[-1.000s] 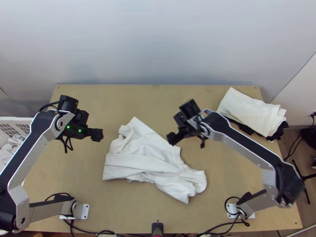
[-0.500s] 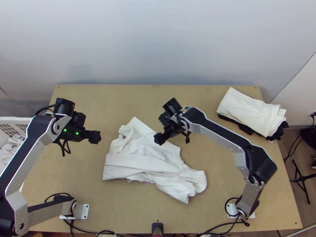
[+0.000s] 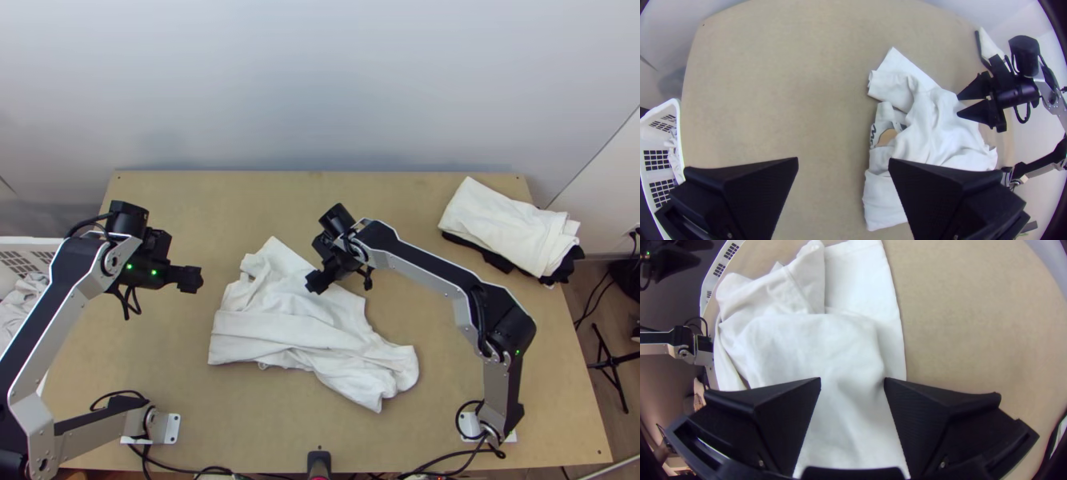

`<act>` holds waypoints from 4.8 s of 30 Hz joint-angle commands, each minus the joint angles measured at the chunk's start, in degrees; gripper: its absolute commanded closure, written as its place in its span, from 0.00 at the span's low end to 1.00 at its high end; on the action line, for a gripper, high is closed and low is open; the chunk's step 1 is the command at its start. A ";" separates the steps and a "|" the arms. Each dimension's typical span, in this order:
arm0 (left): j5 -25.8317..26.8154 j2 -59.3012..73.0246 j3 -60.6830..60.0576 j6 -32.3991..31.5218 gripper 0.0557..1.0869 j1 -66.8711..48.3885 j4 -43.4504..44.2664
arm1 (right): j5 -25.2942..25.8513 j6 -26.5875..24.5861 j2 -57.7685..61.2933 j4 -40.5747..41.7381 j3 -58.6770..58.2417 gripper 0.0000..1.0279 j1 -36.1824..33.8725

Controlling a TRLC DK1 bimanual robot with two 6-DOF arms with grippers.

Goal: Fold the t-shirt

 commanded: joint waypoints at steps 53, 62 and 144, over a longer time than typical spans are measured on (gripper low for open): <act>4.92 35.84 27.35 -3.56 0.04 -33.13 6.79 | -0.97 -27.15 -53.45 -39.03 -20.17 0.97 -50.76; 4.92 35.05 25.06 -4.00 0.04 -51.76 3.45 | -0.97 -29.70 -49.85 -37.36 -21.66 0.97 -55.59; 0.87 10.09 18.82 -1.37 0.96 -8.17 10.83 | -4.22 -10.89 -43.43 -30.77 -8.04 0.97 -26.41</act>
